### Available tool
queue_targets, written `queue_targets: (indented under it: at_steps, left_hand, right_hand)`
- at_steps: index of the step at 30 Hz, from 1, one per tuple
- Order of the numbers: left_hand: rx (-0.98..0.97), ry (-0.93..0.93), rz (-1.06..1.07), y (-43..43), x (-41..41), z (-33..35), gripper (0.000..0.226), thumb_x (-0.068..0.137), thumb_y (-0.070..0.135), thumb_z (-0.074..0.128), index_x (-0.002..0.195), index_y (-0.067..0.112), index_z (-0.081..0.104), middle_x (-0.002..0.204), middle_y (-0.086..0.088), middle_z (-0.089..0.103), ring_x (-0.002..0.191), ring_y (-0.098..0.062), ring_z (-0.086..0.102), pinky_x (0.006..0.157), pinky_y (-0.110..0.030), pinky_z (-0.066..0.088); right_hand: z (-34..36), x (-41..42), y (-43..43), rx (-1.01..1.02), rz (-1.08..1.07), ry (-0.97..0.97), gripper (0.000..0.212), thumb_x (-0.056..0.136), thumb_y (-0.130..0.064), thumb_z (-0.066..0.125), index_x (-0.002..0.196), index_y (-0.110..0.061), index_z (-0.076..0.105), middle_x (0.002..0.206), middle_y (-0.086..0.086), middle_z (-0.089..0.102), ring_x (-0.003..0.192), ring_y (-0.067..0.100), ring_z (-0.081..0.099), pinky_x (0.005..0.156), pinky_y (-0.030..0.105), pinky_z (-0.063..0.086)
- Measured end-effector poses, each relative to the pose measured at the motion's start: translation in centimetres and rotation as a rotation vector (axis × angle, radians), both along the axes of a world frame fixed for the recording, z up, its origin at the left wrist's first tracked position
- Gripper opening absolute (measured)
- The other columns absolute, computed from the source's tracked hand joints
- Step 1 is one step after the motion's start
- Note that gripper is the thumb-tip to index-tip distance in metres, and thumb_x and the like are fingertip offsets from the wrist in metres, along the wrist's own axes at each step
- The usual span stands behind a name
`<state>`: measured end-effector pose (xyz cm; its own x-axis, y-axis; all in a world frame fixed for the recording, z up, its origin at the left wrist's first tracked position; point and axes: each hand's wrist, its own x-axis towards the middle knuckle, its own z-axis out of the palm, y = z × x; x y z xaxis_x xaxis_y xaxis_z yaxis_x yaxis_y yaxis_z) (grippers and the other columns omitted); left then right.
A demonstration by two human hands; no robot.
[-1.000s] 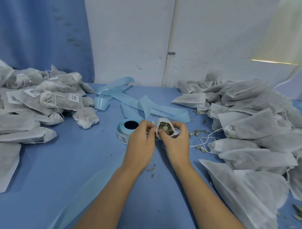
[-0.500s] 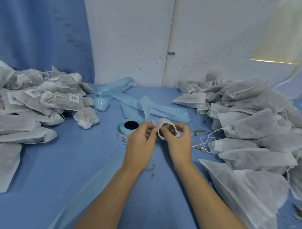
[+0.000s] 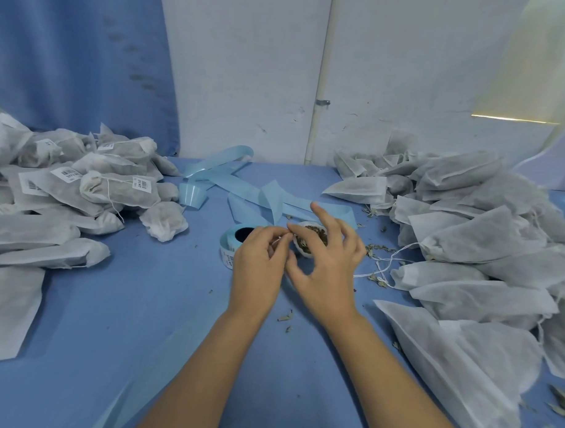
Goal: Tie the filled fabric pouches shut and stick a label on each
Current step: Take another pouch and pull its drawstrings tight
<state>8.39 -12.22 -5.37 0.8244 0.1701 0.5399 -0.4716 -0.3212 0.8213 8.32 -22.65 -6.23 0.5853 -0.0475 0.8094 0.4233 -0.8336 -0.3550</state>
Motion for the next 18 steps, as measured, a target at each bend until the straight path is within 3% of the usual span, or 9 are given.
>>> queue_targets:
  at_steps: [3,8,10,14,18]
  left_hand:
    - [0.106,-0.058,0.004,0.0,-0.1,-0.2,0.010,0.091,0.009,0.060,0.091,0.014,0.069,0.082,0.013,0.058,0.079,0.003,0.053,0.070,-0.005,0.039]
    - [0.239,-0.100,0.016,0.2,-0.3,-0.2,0.011,0.094,0.009,0.056,0.093,0.011,0.067,0.083,0.017,0.052,0.082,0.008,0.050,0.074,-0.003,0.036]
    - [0.301,-0.103,0.040,0.3,-0.6,-0.1,0.012,0.095,0.009,0.054,0.093,0.009,0.066,0.086,0.012,0.055,0.083,0.000,0.049,0.073,-0.007,0.037]
    - [0.418,-0.175,0.246,0.9,-0.5,0.3,0.010,0.091,0.003,0.054,0.088,0.001,0.063,0.085,-0.010,0.062,0.082,-0.025,0.056,0.071,-0.028,0.038]
    - [0.322,-0.111,0.396,2.6,0.1,0.6,0.009,0.091,-0.002,0.052,0.087,-0.001,0.060,0.084,-0.012,0.061,0.082,-0.029,0.054,0.071,-0.025,0.033]
  right_hand:
    - [0.0,0.3,0.0,-0.011,-0.080,-0.093,0.013,0.078,-0.019,0.073,0.091,-0.022,0.075,0.124,0.000,0.063,0.112,0.019,0.043,0.093,0.044,0.030]
    - [0.0,0.3,-0.5,0.010,-0.123,-0.155,0.003,0.079,-0.020,0.075,0.081,-0.020,0.075,0.111,-0.002,0.068,0.106,0.015,0.046,0.092,0.037,0.027]
    - [0.0,0.1,-0.4,0.005,-0.117,-0.145,0.001,0.080,-0.021,0.074,0.079,-0.021,0.074,0.111,-0.001,0.068,0.105,0.015,0.047,0.092,0.037,0.027]
    - [0.0,0.0,-0.5,0.030,-0.093,-0.067,0.007,0.081,-0.023,0.069,0.076,-0.019,0.070,0.116,0.000,0.064,0.108,0.018,0.045,0.093,0.036,0.025]
    - [0.0,-0.1,-0.5,0.114,-0.108,0.036,0.006,0.080,-0.026,0.067,0.078,-0.023,0.072,0.109,0.002,0.060,0.102,0.024,0.047,0.086,0.027,0.016]
